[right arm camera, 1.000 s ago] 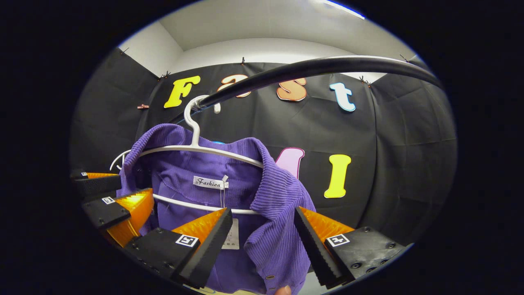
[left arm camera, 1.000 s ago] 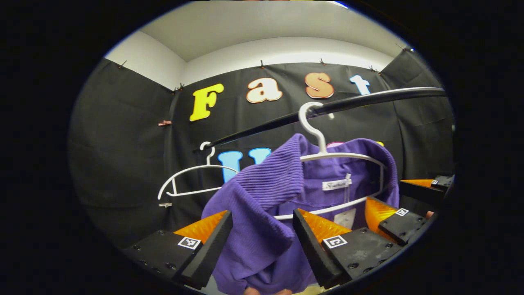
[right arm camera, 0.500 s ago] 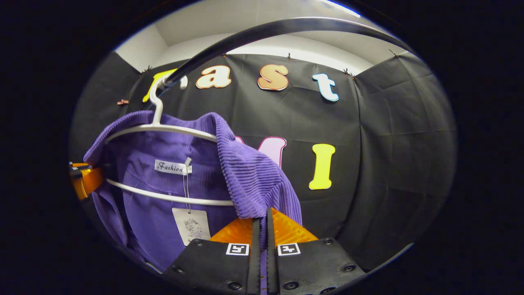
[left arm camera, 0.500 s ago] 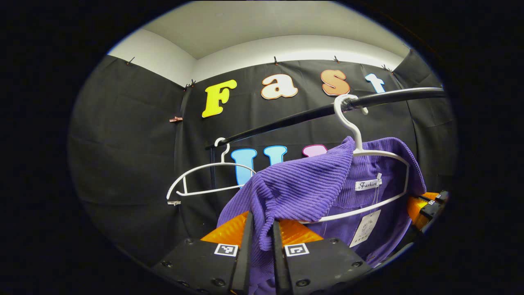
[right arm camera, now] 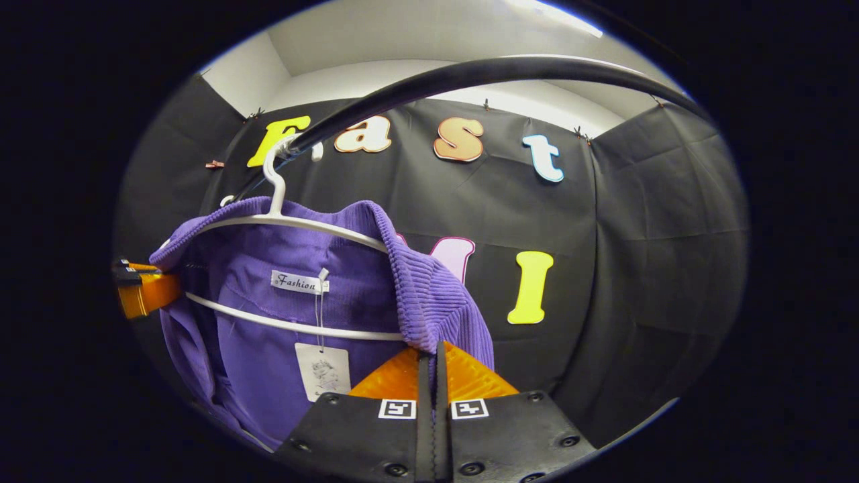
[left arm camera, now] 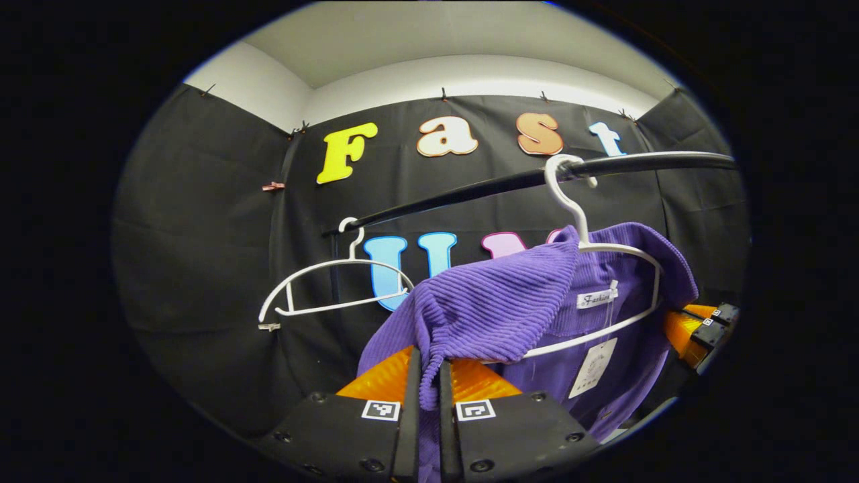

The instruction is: Grasp the clothes on the hanger with both hands and then place them into the laundry hamper below.

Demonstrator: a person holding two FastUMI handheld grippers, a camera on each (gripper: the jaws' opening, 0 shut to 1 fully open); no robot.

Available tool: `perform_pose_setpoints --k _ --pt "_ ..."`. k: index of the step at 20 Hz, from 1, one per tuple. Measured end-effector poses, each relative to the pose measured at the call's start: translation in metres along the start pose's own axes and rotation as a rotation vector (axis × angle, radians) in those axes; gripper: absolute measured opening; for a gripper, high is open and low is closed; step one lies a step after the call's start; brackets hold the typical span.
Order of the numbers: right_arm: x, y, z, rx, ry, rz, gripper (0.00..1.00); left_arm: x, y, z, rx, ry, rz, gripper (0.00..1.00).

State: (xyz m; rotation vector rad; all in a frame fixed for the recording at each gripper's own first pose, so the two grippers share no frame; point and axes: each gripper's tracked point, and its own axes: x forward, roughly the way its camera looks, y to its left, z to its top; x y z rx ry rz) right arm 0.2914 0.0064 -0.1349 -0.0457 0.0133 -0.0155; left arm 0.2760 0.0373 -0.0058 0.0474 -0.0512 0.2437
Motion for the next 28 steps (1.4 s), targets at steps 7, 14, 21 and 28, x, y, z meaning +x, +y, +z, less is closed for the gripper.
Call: perform_pose_setpoints --k 7,14,21,28 --pt "-0.001 -0.032 0.027 -0.093 -0.070 -0.084 0.05 -0.005 0.006 0.004 0.069 0.007 -0.058 0.08" --pt "0.018 -0.067 0.055 -0.134 -0.148 -0.175 0.04 0.008 0.041 0.034 0.106 -0.018 0.010 0.05" --pt "0.049 -0.086 0.066 -0.197 -0.225 -0.247 0.04 0.033 0.044 0.072 0.128 -0.101 0.016 0.05" --pt "0.093 -0.079 0.001 -0.218 -0.111 -0.228 0.04 0.048 0.040 0.044 0.112 -0.025 -0.032 0.05"
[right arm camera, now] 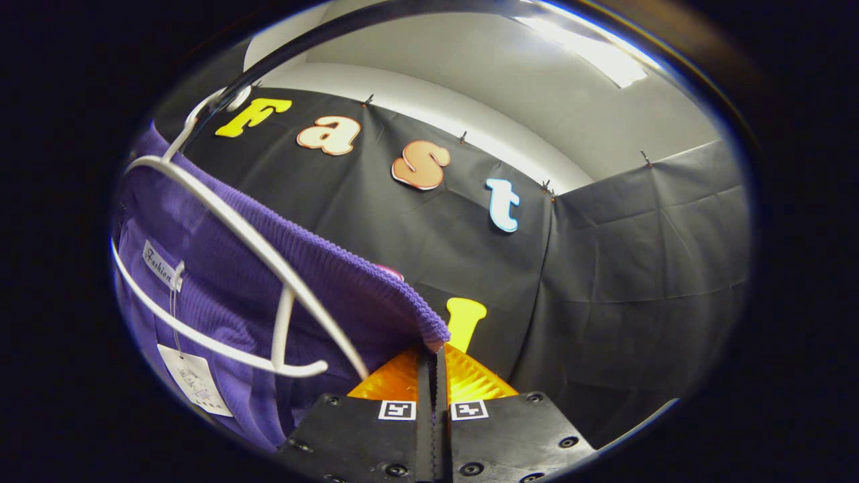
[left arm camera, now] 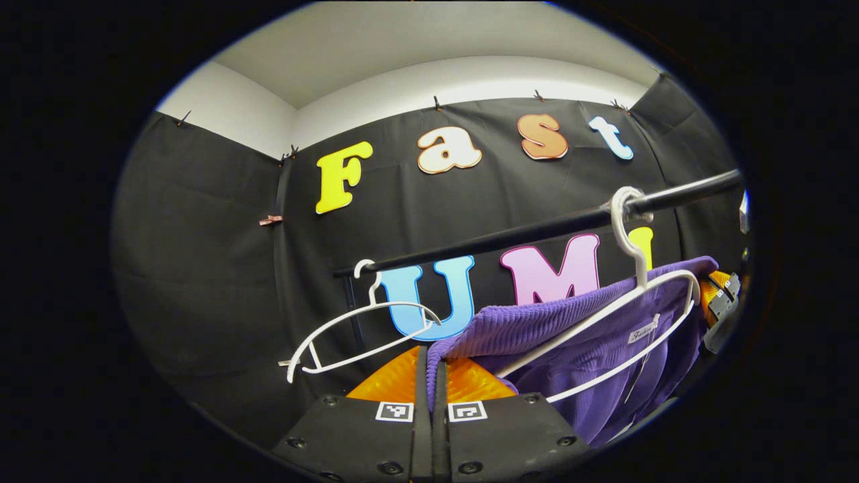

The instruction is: Grasp the clothes on the hanger with both hands and then place them into the laundry hamper below.

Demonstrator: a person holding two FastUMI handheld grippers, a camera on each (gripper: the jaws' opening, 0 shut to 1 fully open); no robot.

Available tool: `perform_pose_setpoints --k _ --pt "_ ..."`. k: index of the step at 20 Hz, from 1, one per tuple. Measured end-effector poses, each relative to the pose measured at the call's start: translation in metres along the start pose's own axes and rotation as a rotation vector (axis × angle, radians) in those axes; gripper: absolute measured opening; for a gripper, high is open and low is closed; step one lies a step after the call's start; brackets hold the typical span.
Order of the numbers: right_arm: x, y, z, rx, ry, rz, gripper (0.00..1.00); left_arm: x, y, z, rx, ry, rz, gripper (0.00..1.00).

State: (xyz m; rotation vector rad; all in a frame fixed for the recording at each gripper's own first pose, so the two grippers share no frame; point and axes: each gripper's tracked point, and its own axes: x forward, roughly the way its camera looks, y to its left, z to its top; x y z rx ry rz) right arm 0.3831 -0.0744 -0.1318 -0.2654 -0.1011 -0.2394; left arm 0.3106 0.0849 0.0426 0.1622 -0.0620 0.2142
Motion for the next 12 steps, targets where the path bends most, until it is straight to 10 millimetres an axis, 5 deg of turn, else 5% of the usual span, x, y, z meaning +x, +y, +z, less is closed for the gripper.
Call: perform_pose_setpoints --k 6,10,12 --pt "-0.053 0.047 -0.061 0.065 0.152 0.088 0.05 -0.001 0.012 -0.045 0.021 0.087 0.028 0.05" --pt "-0.110 0.075 -0.068 0.084 0.212 0.169 0.05 -0.021 0.030 -0.097 0.036 0.183 0.069 0.05" --pt "-0.128 0.082 -0.070 0.096 0.242 0.199 0.04 -0.028 0.023 -0.114 0.031 0.213 0.027 0.05"
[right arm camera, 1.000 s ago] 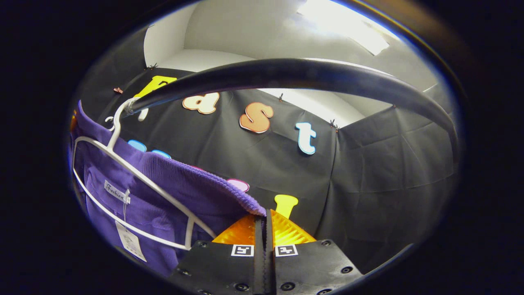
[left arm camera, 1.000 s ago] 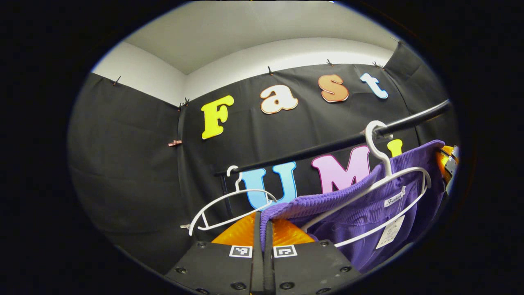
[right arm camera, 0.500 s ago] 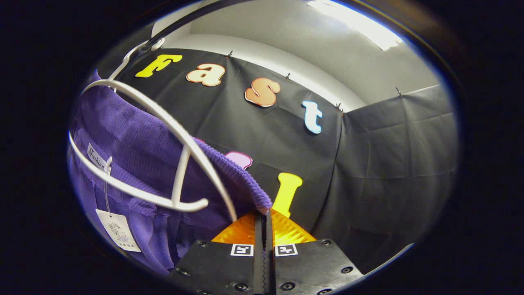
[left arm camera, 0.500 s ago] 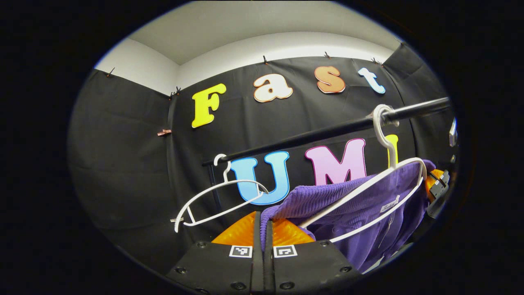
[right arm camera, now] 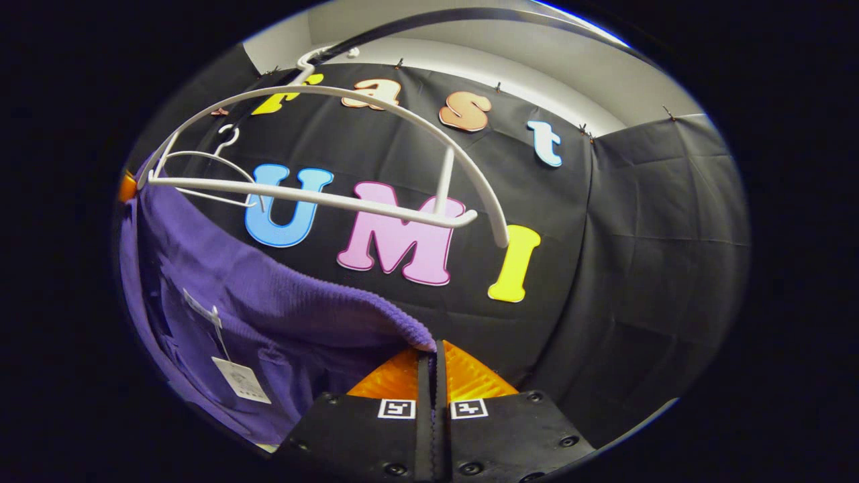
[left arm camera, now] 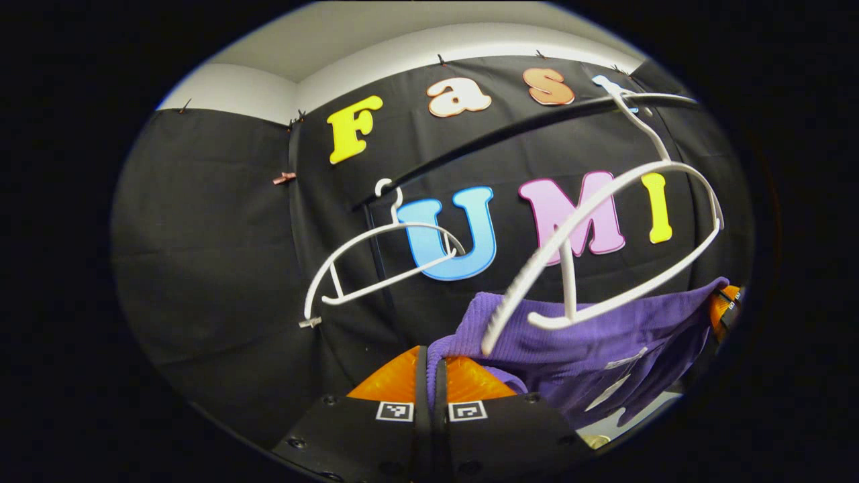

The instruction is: Grasp the clothes on the hanger with both hands and then place them into the laundry hamper below.

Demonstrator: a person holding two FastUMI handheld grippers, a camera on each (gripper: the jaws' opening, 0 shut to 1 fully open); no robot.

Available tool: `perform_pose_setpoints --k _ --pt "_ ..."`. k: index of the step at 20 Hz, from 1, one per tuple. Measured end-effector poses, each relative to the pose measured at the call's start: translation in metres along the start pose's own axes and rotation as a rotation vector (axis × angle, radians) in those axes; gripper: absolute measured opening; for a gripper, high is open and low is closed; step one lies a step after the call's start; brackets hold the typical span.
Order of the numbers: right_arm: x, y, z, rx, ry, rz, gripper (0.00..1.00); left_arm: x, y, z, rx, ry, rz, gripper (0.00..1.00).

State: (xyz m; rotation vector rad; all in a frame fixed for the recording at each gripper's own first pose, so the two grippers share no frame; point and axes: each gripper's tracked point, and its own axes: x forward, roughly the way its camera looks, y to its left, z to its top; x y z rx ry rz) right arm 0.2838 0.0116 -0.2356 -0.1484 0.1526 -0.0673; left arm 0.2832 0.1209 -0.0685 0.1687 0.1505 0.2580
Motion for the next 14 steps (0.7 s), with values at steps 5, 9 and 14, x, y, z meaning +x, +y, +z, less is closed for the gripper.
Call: perform_pose_setpoints --k 5,9,14 --pt "-0.048 0.037 0.012 0.100 0.061 0.109 0.05 -0.038 -0.051 -0.039 -0.021 0.059 -0.201 0.05" --pt "-0.089 0.065 0.053 0.128 0.031 0.211 0.05 -0.071 -0.087 -0.033 -0.074 0.083 -0.328 0.05" --pt "-0.114 0.060 0.108 0.191 -0.029 0.251 0.05 -0.107 -0.099 0.014 -0.185 0.037 -0.403 0.05"
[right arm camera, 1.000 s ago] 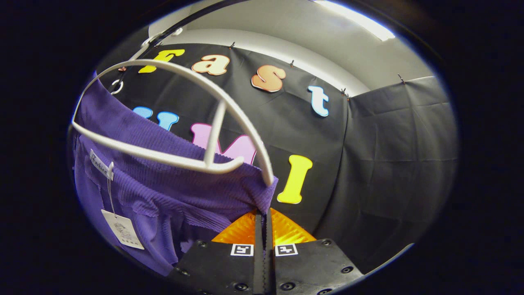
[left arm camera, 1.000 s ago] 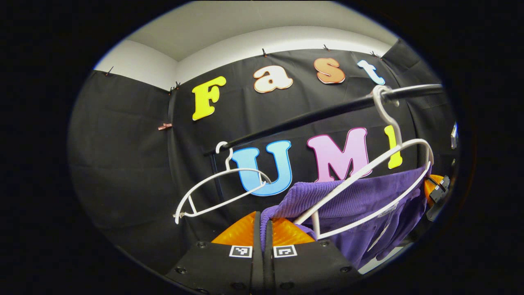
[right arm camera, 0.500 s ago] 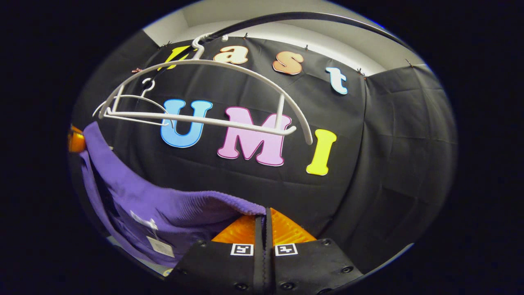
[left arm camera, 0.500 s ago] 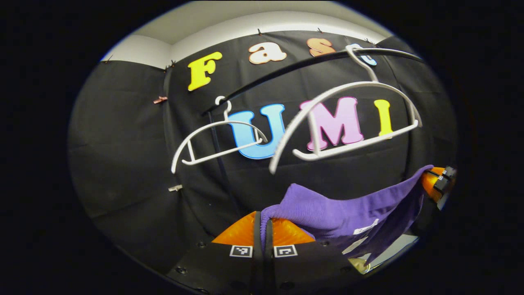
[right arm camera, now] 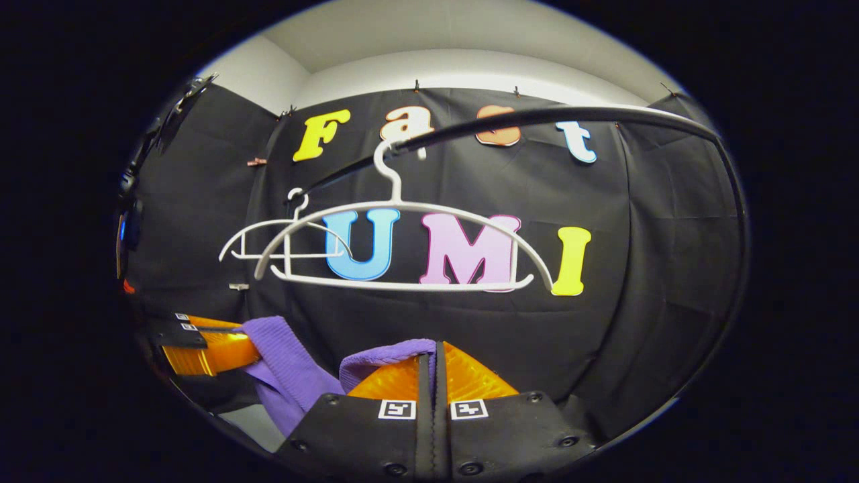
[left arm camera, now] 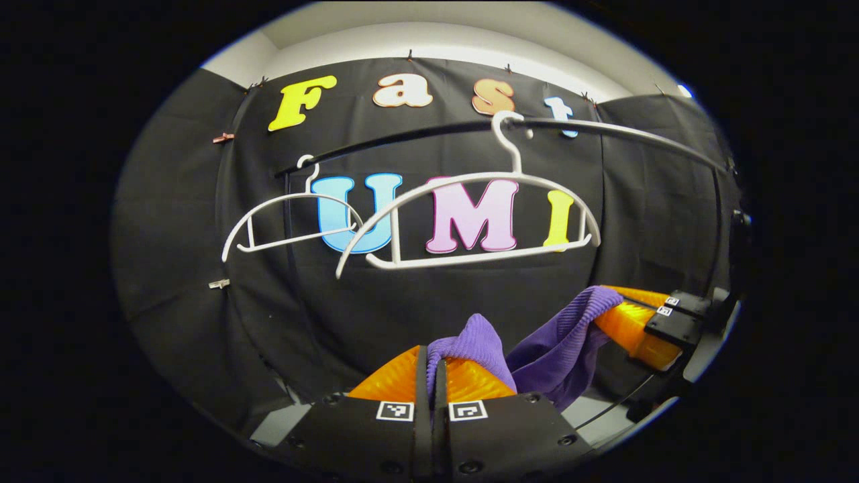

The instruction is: Grasp the clothes on the hanger with both hands and then place them into the laundry hamper below.

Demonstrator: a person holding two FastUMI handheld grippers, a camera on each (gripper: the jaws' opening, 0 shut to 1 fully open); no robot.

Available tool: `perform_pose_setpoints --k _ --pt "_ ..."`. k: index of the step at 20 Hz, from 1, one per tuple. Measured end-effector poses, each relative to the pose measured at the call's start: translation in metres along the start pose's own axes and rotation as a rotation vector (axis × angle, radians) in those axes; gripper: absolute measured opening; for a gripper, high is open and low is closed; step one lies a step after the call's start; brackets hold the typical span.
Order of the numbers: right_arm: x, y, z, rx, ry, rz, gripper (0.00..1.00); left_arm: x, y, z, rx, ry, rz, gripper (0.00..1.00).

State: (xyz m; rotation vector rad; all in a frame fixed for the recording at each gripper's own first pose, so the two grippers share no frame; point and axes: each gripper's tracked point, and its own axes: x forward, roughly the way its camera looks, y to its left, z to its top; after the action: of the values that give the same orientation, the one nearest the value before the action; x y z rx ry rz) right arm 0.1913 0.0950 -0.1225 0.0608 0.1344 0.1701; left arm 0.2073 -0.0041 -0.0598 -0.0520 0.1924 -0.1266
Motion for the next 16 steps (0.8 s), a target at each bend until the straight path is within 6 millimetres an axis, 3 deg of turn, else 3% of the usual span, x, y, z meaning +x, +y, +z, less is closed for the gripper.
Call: perform_pose_setpoints --k 3,5,6,16 --pt "-0.011 0.007 0.021 0.028 -0.005 0.029 0.05 -0.013 -0.007 0.017 -0.058 -0.021 -0.030 0.05" --pt "-0.014 0.011 0.024 0.020 -0.005 0.050 0.08 -0.016 -0.014 0.019 -0.063 -0.030 -0.048 0.05" --pt "-0.015 0.011 0.018 0.005 0.004 0.052 0.04 -0.015 -0.016 0.014 -0.058 -0.021 -0.055 0.05" --pt "-0.013 -0.003 -0.102 -0.019 0.247 0.055 0.04 0.010 -0.037 -0.085 -0.012 0.132 -0.108 0.05"
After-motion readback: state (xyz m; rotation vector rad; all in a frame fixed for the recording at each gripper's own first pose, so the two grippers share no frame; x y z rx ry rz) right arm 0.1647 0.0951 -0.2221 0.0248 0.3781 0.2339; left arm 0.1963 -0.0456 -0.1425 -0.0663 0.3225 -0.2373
